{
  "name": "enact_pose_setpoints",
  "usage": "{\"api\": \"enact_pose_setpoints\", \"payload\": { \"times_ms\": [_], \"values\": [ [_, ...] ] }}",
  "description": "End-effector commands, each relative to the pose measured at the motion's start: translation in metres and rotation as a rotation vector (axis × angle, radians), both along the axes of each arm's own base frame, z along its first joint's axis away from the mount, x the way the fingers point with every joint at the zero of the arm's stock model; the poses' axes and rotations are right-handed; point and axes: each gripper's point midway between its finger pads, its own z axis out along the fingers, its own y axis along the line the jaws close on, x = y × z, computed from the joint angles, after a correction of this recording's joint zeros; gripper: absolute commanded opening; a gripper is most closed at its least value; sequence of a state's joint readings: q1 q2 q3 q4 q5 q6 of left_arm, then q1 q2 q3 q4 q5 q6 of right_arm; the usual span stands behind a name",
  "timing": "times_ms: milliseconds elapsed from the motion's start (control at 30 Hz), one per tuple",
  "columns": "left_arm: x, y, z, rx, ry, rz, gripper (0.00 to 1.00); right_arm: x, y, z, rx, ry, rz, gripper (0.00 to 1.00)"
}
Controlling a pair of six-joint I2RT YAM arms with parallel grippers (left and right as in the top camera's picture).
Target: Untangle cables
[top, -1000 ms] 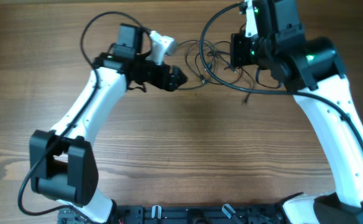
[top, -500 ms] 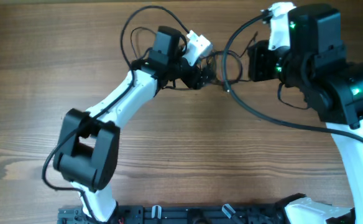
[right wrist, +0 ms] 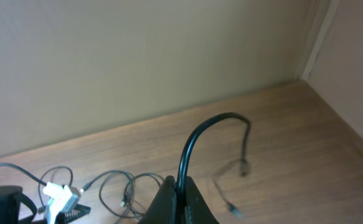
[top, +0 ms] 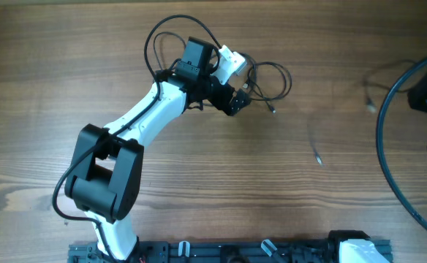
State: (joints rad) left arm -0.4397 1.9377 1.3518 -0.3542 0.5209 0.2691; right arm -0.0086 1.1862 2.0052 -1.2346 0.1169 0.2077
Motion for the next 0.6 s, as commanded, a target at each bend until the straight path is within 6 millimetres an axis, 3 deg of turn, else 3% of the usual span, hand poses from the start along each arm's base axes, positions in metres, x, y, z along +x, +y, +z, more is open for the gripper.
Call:
{"api": "enact_pose_setpoints", "payload": {
  "times_ms": [0,167,300,433,500,567],
  "values": [
    [-0.003,0.002,-0.004,0.017,0.017,-0.005,0.99,0.029,-0.011,-0.025,-0.042,0.104,-0.042,0.04],
    [-0.011,0.006,-0.01,0.038,0.063,-0.006,1.0,0.046,-0.047,-0.044,-0.097,0.178,-0.232,0.04],
    [-0.011,0.006,-0.008,0.035,0.061,-0.003,1.0,0.049,-0.099,-0.061,0.013,0.215,-0.34,0.04],
    [-0.01,0.007,-0.002,0.023,0.07,0.022,1.0,0.05,-0.181,-0.099,0.187,0.274,-0.481,0.04],
    [-0.009,0.008,0.004,0.01,0.075,0.042,1.0,0.035,-0.223,-0.127,0.272,0.335,-0.616,0.04],
    [-0.009,0.007,0.012,-0.005,0.078,0.062,1.0,0.015,-0.256,-0.142,0.343,0.349,-0.737,0.04]
  ]
}}
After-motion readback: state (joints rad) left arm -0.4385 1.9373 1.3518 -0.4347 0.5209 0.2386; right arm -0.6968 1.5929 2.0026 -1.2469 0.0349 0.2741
